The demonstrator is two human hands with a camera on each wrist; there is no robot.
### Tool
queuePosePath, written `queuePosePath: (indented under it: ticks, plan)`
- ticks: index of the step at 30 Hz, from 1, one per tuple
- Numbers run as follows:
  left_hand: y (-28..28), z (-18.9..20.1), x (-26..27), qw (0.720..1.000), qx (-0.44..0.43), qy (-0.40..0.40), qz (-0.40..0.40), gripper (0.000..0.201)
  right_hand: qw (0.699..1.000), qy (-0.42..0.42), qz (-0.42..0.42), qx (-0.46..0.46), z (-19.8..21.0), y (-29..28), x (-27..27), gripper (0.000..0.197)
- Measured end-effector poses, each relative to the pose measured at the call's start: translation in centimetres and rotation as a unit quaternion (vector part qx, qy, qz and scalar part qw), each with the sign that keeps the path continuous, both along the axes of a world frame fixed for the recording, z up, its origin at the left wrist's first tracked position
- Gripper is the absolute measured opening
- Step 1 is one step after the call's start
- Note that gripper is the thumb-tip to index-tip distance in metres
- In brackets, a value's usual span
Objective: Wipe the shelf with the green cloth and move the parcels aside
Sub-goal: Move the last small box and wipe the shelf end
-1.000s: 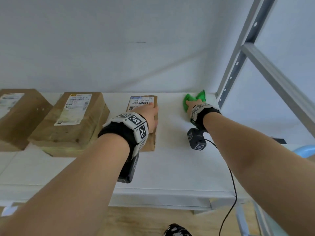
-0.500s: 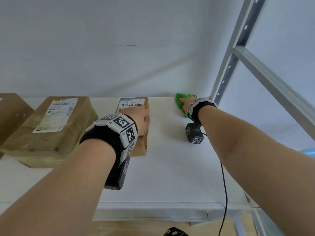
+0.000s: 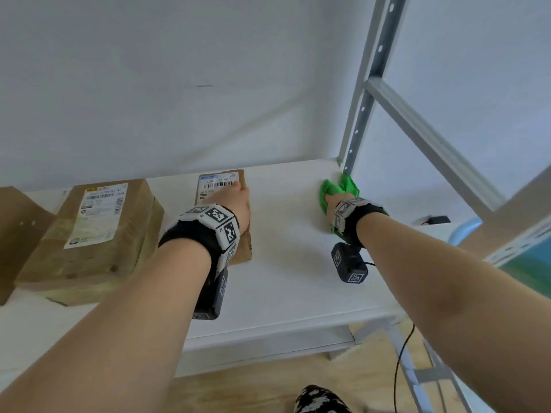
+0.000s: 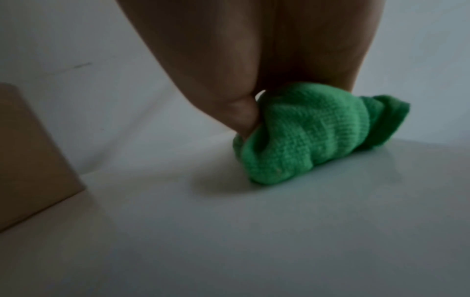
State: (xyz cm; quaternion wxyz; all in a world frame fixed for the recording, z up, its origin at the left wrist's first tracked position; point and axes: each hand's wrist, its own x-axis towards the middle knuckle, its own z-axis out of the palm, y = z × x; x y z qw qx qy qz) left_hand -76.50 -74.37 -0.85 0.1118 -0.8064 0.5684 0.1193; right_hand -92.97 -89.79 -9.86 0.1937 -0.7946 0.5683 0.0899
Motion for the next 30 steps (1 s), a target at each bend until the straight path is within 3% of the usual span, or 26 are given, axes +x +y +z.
queuePosePath:
  ticks: [3, 6, 9, 14, 16, 19, 23, 26, 30]
  plan:
    - [0.2, 0.3, 0.1, 1.000, -0.018, -0.004, -0.009, 0.034, 0.999, -0.002, -0.029, 0.032, -0.5, 3.8, -1.3, 0.063]
    - [0.8, 0.5, -0.3, 0.998, -0.039, -0.028, -0.043, 0.035, 0.998, 0.049, 0.026, 0.019, -0.2, 8.6, -1.9, 0.079]
    - [1.4, 0.5, -0.8, 0.995, -0.060, -0.029, -0.071, 0.034, 0.993, 0.048, 0.098, 0.054, 0.4, 14.1, -1.2, 0.064]
    - [2.9, 0.7, -0.5, 0.994, -0.068, 0.033, -0.078, 0.032, 0.971, 0.047, 0.230, 0.047, -0.7, 19.5, -1.5, 0.066]
    - [4.1, 1.0, -0.4, 0.993, -0.071, 0.056, -0.074, 0.035, 0.977, 0.012, 0.208, 0.046, -0.7, 19.0, -2.8, 0.058]
    - [6.7, 1.5, -0.2, 0.990, -0.084, 0.083, -0.076, 0.044, 0.999, -0.046, 0.025, 0.014, -0.2, 17.0, -5.3, 0.051]
    - [10.6, 1.4, -0.3, 0.983, -0.114, 0.115, -0.092, 0.045, 0.988, 0.019, -0.154, -0.004, 0.0, 16.9, -7.0, 0.060]
    - [13.1, 0.4, -0.5, 0.972, -0.148, 0.156, -0.094, 0.045, 0.990, 0.008, -0.139, -0.024, 0.1, 20.8, -4.8, 0.065]
    - [15.3, -1.5, -1.5, 0.969, -0.116, 0.196, -0.093, 0.044, 0.997, -0.059, 0.004, -0.057, -1.2, 28.0, -0.3, 0.065]
